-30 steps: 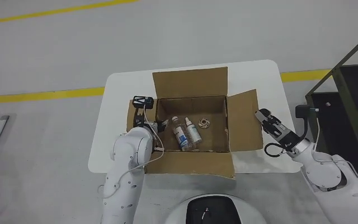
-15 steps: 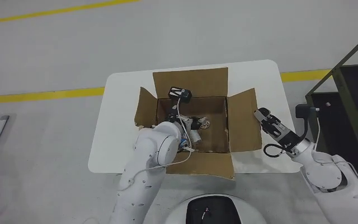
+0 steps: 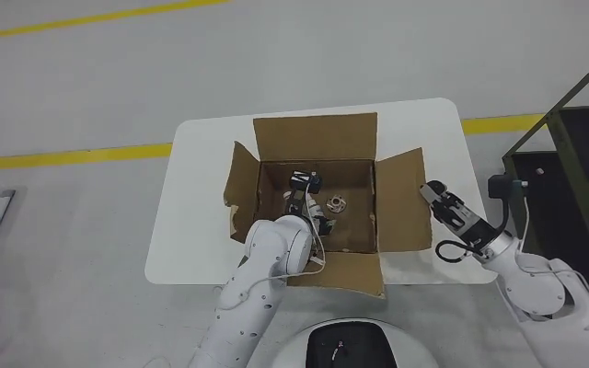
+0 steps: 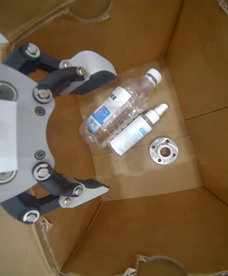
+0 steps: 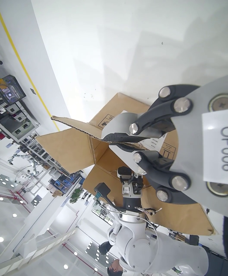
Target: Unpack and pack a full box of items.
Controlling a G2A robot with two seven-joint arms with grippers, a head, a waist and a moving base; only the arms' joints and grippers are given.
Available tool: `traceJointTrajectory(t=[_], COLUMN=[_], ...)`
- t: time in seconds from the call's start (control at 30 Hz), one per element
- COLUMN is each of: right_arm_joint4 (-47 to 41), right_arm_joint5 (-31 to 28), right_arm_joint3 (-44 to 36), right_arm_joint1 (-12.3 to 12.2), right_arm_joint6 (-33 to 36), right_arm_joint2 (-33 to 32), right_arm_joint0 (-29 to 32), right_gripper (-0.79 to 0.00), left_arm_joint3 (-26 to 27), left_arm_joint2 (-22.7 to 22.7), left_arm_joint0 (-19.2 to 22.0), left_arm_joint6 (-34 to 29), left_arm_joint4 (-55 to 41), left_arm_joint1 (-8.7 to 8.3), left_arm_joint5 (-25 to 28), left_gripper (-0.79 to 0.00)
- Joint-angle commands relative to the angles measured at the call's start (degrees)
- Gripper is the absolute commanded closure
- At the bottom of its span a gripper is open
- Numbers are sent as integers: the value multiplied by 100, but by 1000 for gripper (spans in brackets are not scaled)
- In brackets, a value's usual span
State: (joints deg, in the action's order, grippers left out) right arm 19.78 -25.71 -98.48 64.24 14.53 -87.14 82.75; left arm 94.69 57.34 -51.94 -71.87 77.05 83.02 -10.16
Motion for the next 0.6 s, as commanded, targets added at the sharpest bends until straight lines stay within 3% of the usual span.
traceJointTrajectory(t=[0.0,0.23,0.47,0.53,0.57], right_arm_joint4=[-1,-5,21,34,33], right_arm_joint5=[-10,-68,-112,-105,-109], right_arm_joint3=[-6,0,20,10,7], right_arm_joint1=[2,6,9,10,10], right_arm_joint6=[0,-9,-50,-57,-52], right_arm_joint2=[11,18,1,-5,-3], right_arm_joint0=[5,11,3,-8,-15], right_gripper=[0,0,0,0,0], left_arm_joint3=[0,-19,-244,-318,-377], left_arm_joint2=[0,15,-72,-115,-136], left_arm_joint0=[0,-45,-64,-18,12], left_arm_joint6=[0,86,-58,-147,-202], left_arm_joint4=[1,-5,388,514,616], left_arm_joint1=[0,-1,46,69,77], left_arm_joint5=[0,-24,-557,-698,-734], left_gripper=[-785,-785,-785,-751,-674])
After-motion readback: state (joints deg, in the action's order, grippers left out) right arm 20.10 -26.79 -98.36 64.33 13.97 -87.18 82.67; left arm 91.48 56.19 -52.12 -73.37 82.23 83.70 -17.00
